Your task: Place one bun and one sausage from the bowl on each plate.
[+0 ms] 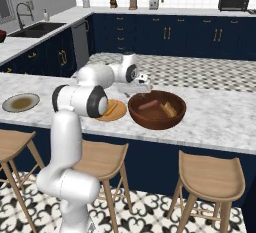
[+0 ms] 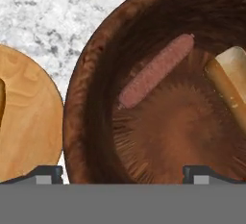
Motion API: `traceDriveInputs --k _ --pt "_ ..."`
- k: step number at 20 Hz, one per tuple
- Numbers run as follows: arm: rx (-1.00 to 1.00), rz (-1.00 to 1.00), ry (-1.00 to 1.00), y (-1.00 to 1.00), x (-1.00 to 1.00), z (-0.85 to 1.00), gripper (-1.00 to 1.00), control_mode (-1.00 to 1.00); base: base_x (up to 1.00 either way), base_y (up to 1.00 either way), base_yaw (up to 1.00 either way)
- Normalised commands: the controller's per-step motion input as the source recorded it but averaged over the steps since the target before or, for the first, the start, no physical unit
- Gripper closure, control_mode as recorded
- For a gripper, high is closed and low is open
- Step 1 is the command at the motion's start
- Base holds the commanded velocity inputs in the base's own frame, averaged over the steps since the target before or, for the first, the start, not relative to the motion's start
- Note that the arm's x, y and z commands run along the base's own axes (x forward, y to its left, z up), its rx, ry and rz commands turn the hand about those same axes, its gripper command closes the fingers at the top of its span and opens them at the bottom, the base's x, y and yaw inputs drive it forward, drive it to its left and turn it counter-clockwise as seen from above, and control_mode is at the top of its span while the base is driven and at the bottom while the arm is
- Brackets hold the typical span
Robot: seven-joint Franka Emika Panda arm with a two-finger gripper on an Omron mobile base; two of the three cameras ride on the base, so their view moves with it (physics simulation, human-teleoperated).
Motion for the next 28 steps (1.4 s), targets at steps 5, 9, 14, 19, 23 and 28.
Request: traceDriveInputs --k 5,9,14,19,23,28 --pt "-0.08 0.21 0.09 -1.00 0.09 0.01 -1.00 -1.00 0.00 0.00 0.00" --pt "0.07 0.25 0.00 -0.99 0.14 0.00 -1.00 -1.00 0.00 0.00 0.00" --pt "0.01 0.21 0.00 -0.92 0.20 -0.29 -1.00 -1.00 0.00 0.00 0.00" --pt "-0.12 0.10 0.00 0.06 0.01 -0.60 -1.00 -1.00 0.00 0.00 0.00" --pt "-0.23 0.01 0.00 0.49 -0.10 -0.37 -1.00 -1.00 0.00 0.00 0.00" --pt "-0.04 0.00 -0.07 -0.05 0.01 -0.19 -1.00 -1.00 0.00 0.00 0.00"
